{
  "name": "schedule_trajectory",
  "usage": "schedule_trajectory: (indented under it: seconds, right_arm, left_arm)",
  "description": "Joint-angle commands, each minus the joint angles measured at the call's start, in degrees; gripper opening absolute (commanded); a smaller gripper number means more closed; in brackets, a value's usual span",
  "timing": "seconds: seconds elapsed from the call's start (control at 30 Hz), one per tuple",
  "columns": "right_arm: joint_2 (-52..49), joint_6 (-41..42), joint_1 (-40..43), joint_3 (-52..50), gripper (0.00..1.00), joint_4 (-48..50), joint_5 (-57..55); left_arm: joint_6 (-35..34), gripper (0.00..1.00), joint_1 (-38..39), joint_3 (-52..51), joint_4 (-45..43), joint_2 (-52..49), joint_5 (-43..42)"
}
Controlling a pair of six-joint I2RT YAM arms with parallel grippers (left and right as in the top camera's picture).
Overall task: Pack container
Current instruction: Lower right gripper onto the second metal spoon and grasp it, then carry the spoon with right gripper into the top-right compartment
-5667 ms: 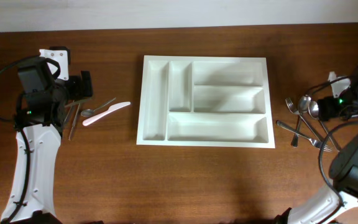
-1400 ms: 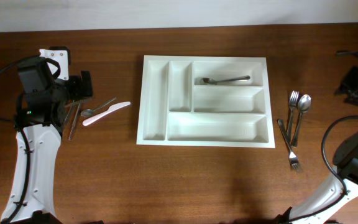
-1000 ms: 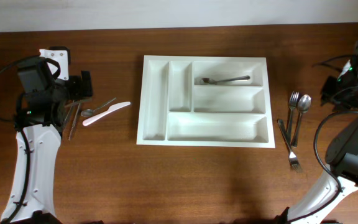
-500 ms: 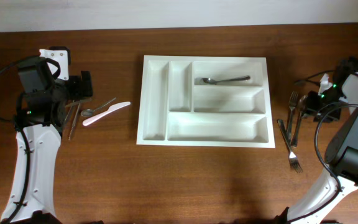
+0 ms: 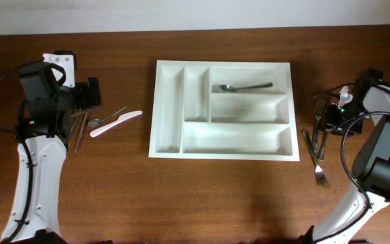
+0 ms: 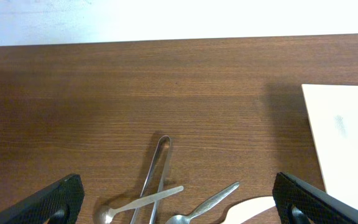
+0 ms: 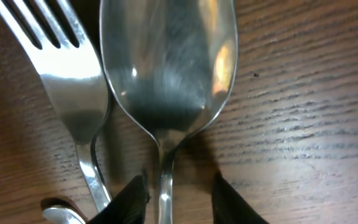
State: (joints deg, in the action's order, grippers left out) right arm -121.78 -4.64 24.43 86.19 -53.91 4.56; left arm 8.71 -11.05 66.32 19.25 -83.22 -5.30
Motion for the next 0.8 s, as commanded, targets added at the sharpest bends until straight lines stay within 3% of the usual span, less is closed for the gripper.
schedule_trajectory:
  seconds: [0.0,0.17,0.33,0.43,0.77]
  right_arm:
    - [-0.48,-0.07,-0.61,-1.7,0.28,0.68,0.83]
    - [-0.48,-0.02,-1.11,-1.73,0.17,0.66,-0.35]
    - [-0.48,0.61,-1.99,-1.73,0.13,0.31,-3.67]
    - [-0.48,0.59,-2.25,-1.73,0.04,0.35,-3.76]
    - [3.72,0.57,-2.89,9.66,0.04,-7.3,-3.67]
  left_arm:
    - [-0.28,0.99,-0.09,1.01,-0.11,-0.35,0.24]
    - [-0.28,0.99,-0.09,1.01,-0.11,-0.35,0.24]
    - [-0.28,0.99,-0.09,1.01,-0.11,-0.37,0.24]
    - [-0.28,0.99,-0.09,1.01,-0.11,-0.35,0.24]
    - [-0.28,0.99,-0.09,1.01,-0.11,-0.35,0.24]
